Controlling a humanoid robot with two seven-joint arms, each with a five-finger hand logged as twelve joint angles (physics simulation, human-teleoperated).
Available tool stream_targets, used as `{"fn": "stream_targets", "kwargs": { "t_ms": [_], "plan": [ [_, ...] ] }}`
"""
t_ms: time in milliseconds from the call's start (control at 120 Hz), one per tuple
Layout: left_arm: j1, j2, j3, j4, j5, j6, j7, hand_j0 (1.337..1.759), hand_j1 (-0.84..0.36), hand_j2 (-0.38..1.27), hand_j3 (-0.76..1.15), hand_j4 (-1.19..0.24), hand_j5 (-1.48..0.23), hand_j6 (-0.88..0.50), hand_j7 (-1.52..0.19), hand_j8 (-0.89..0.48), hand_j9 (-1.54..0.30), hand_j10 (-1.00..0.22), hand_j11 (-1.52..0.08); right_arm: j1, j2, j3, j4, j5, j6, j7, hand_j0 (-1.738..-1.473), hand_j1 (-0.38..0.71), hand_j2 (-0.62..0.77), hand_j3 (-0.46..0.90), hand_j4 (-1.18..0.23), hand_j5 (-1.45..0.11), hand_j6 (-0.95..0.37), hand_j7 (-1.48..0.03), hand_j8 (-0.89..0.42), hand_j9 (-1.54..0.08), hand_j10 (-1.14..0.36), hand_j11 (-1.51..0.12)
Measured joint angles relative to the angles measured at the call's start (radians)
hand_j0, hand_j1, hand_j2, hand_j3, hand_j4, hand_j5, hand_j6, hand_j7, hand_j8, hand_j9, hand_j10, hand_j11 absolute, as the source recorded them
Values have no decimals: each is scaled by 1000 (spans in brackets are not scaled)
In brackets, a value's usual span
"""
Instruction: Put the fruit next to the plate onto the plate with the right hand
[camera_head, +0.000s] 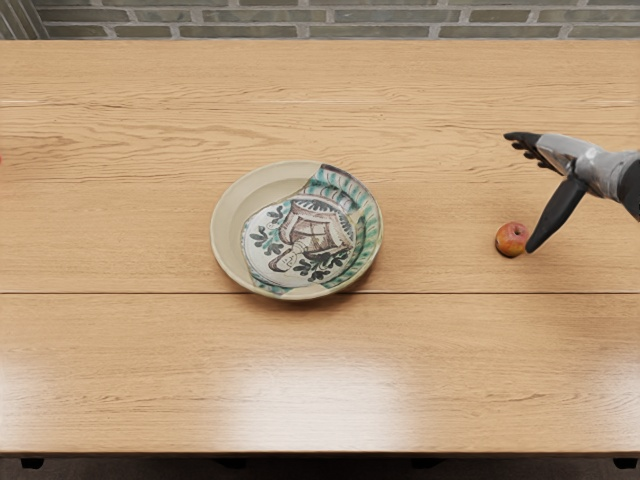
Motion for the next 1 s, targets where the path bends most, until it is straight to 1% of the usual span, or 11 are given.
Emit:
{"fn": "stream_targets", "kwargs": {
  "t_ms": [142, 342, 533, 625, 717, 800, 883, 1000],
  "plan": [
    [0, 0, 0, 0, 0, 0, 0, 1658, 349, 0, 0, 0, 0, 0, 0, 0, 0, 0, 0, -24, 5, -31, 20, -27, -48, 6, -1658, -278, -10, 0, -66, -80, -68, -79, -67, -79, -65, -79],
    [0, 0, 0, 0, 0, 0, 0, 1658, 349, 0, 0, 0, 0, 0, 0, 0, 0, 0, 0, -54, 29, -71, 26, -85, -118, 6, -1658, -179, -26, 0, -150, -188, -152, -187, -150, -188, -149, -187],
    [0, 0, 0, 0, 0, 0, 0, 1658, 349, 0, 0, 0, 0, 0, 0, 0, 0, 0, 0, -57, 47, -110, 27, -135, -178, -12, -1658, -132, -33, 0, -189, -240, -192, -239, -190, -239, -189, -239],
    [0, 0, 0, 0, 0, 0, 0, 1658, 349, 0, 0, 0, 0, 0, 0, 0, 0, 0, 0, -55, 57, -118, 26, -145, -188, -33, -1658, -106, -37, 0, -211, -268, -214, -267, -212, -268, -211, -268],
    [0, 0, 0, 0, 0, 0, 0, 1658, 349, 0, 0, 0, 0, 0, 0, 0, 0, 0, 0, -54, 67, -121, 25, -148, -202, -74, -1658, -82, -41, 0, -231, -294, -233, -293, -232, -293, -230, -293],
    [0, 0, 0, 0, 0, 0, 0, 1658, 349, 0, 0, 0, 0, 0, 0, 0, 0, 0, 0, -55, 74, -122, 24, -149, -220, -98, -1658, -69, -43, 0, -242, -308, -244, -307, -243, -308, -241, -308],
    [0, 0, 0, 0, 0, 0, 0, 1658, 349, 0, 0, 0, 0, 0, 0, 0, 0, 0, 0, -56, 78, -123, 23, -150, -241, -111, -1658, -63, -44, 0, -247, -315, -249, -314, -248, -315, -246, -314],
    [0, 0, 0, 0, 0, 0, 0, 1658, 349, 0, 0, 0, 0, 0, 0, 0, 0, 0, 0, -52, 80, -123, 18, -144, -250, -120, -1658, -58, -45, 0, -251, -320, -253, -319, -252, -320, -250, -320]
  ]
}}
